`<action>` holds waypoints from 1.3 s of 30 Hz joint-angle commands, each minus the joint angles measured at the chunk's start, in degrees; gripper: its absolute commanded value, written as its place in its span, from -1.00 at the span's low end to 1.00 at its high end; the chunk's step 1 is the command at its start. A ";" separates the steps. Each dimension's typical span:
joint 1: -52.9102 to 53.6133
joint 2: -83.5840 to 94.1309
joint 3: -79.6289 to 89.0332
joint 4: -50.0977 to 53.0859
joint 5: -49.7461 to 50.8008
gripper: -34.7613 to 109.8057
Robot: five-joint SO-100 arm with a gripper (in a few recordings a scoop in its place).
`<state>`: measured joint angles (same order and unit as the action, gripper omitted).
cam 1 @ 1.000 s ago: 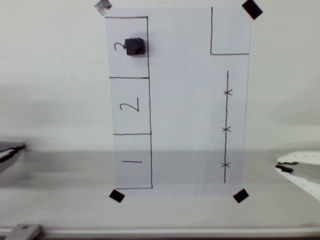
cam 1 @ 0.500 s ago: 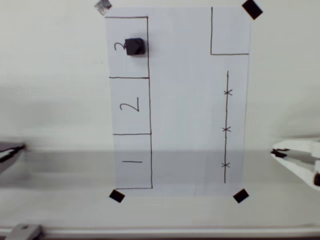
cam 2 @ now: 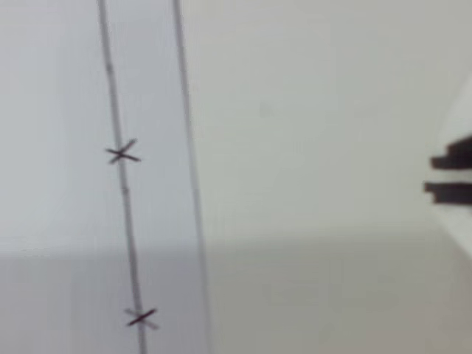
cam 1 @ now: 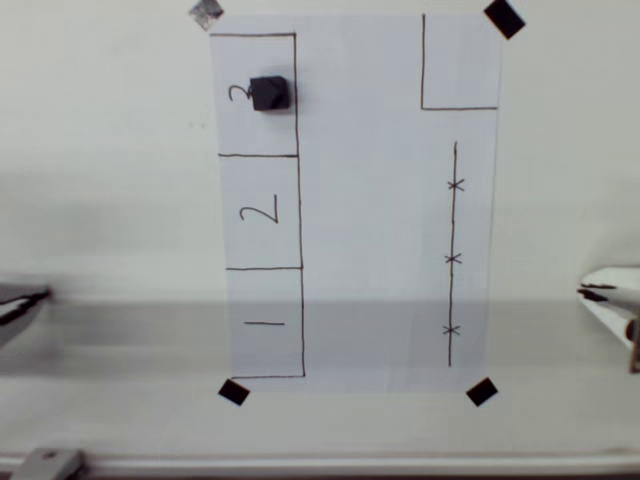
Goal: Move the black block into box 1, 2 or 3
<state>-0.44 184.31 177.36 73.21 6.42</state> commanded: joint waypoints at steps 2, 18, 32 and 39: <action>1.23 0.88 0.62 2.55 -0.09 -0.52; 0.26 0.88 0.62 3.34 -5.19 -0.51; 0.26 0.88 0.62 3.34 -5.19 -0.51; 0.26 0.88 0.62 3.34 -5.19 -0.51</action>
<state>-0.44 185.19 177.36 75.59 1.41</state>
